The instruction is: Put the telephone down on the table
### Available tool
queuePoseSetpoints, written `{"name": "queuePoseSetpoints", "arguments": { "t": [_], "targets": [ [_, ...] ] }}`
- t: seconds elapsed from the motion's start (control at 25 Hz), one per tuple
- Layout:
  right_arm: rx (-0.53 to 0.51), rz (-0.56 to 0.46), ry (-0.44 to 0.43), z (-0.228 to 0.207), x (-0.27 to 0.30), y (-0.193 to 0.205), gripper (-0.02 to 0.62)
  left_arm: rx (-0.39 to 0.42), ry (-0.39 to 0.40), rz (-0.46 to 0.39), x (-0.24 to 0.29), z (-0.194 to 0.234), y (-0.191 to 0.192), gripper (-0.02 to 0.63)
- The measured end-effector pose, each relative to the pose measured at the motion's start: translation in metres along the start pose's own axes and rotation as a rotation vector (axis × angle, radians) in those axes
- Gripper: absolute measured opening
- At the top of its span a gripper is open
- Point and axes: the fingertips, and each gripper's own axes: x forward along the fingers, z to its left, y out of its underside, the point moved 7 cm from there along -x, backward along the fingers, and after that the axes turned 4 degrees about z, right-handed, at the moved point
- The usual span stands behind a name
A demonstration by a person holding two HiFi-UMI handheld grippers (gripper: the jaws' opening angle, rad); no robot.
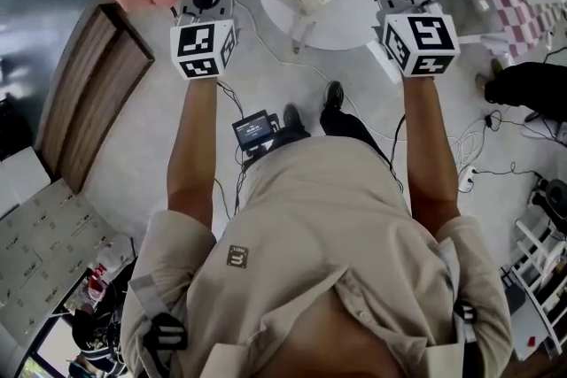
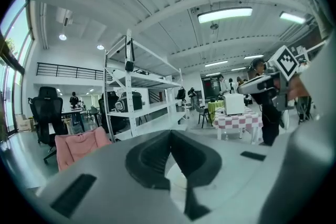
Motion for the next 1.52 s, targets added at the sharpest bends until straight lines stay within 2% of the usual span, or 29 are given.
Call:
{"name": "queuePoseSetpoints", "arguments": {
  "t": [0.6,1.0,1.52],
  "targets": [
    [-0.043,-0.082,-0.044,0.043,-0.063,-0.073,-0.005,0.108,-0.075,-0.156,-0.096,0.014,-0.055,0.009],
    [-0.068,-0.079,-0.021,0.062,-0.091,-0.084,-0.008,0.129,-0.084,-0.252,-0.140,0.009,-0.077,0.009],
    [-0.072,-0.072,-0.008,0.078,-0.113,-0.080,-0.008,0.130,-0.069,-0.232,-0.157,0.004,-0.063,0.009]
  ]
}}
